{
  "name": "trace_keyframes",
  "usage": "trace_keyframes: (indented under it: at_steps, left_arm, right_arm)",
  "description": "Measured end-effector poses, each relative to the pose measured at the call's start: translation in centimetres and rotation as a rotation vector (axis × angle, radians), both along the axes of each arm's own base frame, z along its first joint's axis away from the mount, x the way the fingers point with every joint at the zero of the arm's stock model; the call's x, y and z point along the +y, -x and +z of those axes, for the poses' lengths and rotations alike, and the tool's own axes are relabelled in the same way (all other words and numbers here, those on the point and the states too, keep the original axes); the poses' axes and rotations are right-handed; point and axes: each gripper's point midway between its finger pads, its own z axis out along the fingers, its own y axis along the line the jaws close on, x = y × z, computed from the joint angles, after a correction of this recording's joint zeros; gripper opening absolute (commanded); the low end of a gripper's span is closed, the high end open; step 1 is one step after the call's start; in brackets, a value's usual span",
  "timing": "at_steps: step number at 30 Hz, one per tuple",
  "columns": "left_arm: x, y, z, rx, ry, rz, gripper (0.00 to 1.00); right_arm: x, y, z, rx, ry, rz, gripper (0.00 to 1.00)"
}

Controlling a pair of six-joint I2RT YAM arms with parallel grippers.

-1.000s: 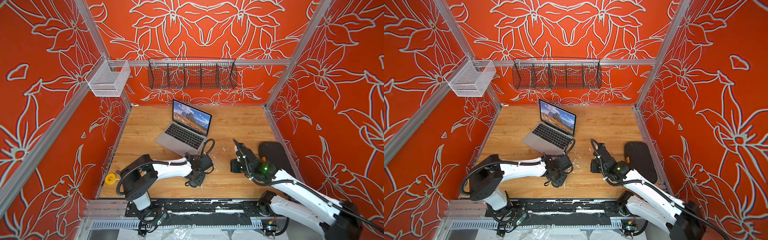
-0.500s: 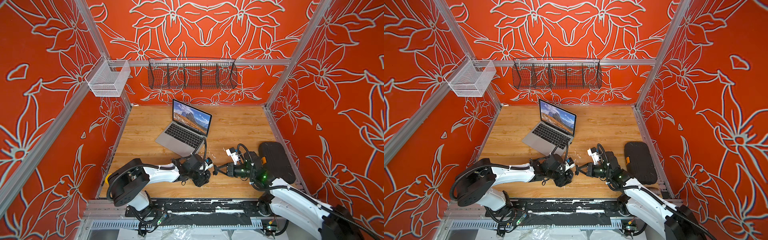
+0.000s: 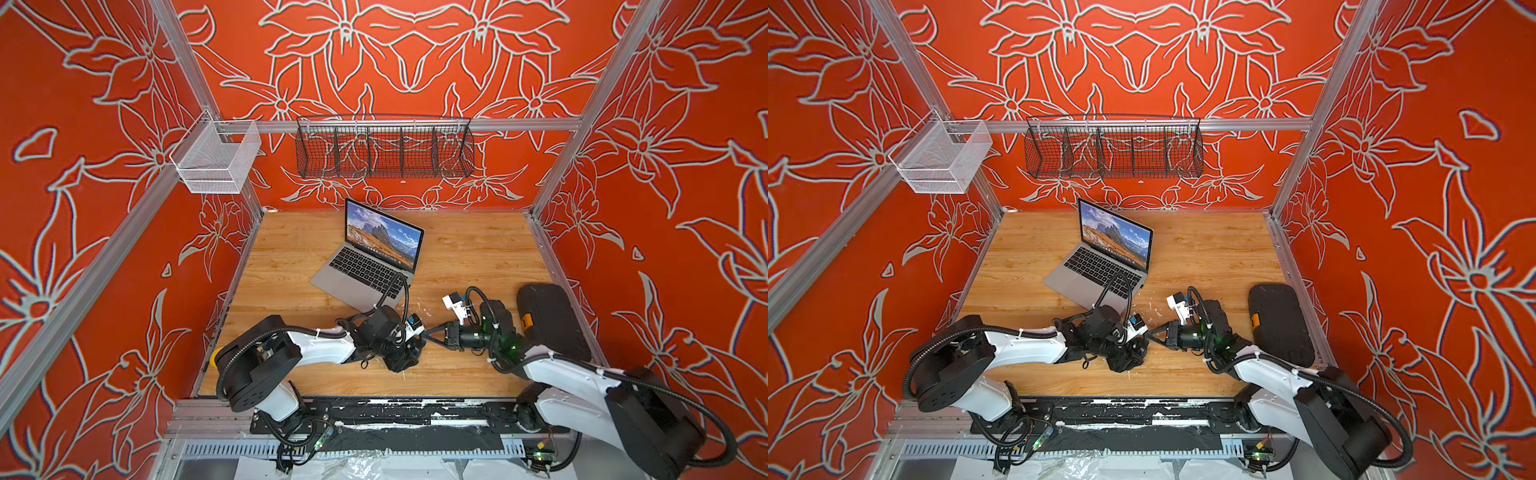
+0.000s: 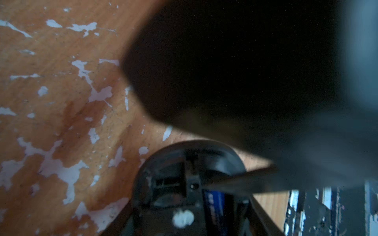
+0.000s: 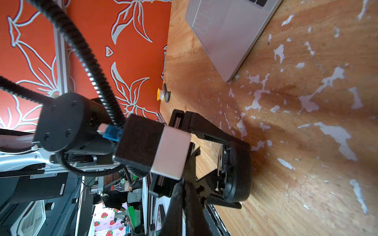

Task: Insert the wireless mouse receiver into the laptop
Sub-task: Close the lid on the mouse.

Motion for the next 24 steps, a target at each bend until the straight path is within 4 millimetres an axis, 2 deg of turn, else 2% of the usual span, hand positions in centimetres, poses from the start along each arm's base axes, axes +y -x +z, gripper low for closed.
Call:
trace_keyframes:
  at_steps: [3,12,24]
  left_arm:
    - [0.0,0.0,0.0,-0.005,0.000,-0.005,0.25]
    - [0.0,0.0,-0.1,-0.009,-0.003,-0.010,0.24]
    - [0.0,-0.3,-0.1,-0.018,-0.006,-0.004,0.24]
  right_arm:
    - [0.4,0.3,-1.2,0.054,0.002,0.031,0.00]
    - [1.5,-0.7,-1.0,0.073,0.019,0.078,0.00]
    - [1.2,-0.5,-0.6,0.126,0.001,0.062,0.00]
